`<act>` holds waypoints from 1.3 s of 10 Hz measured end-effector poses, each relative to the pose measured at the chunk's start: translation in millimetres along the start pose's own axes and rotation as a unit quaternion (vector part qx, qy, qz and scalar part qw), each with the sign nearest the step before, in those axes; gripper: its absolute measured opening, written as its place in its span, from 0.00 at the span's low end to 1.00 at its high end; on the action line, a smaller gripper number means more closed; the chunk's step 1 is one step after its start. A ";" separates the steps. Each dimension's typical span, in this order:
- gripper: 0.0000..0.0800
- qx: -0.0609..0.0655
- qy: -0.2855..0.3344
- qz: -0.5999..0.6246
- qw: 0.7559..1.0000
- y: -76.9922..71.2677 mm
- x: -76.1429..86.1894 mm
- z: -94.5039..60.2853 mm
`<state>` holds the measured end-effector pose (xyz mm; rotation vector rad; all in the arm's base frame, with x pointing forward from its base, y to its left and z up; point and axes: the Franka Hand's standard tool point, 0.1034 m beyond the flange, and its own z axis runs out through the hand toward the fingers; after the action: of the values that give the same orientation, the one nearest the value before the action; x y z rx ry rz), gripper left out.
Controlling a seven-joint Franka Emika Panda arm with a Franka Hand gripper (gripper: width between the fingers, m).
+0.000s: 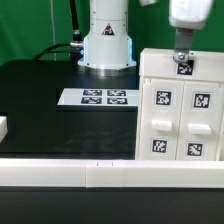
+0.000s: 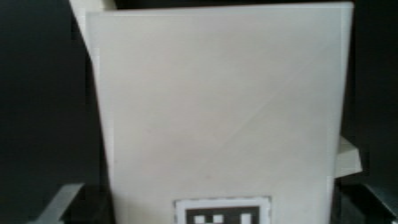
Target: Assemble cabinet
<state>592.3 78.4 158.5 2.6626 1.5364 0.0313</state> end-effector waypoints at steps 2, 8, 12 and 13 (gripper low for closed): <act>0.70 -0.003 0.009 0.138 0.990 0.4 1.4 -0.3; 0.70 0.007 0.017 0.436 0.900 -0.9 4.6 -0.3; 0.70 0.032 0.017 0.668 0.743 -2.7 6.2 0.7; 0.82 0.032 0.017 0.666 0.745 -2.9 6.5 0.3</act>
Offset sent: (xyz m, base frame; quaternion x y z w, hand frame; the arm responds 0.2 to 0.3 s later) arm 0.0000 0.0000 0.0000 0.0000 0.0000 0.1938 0.9810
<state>593.1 85.4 158.0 3.1092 -0.6467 0.0906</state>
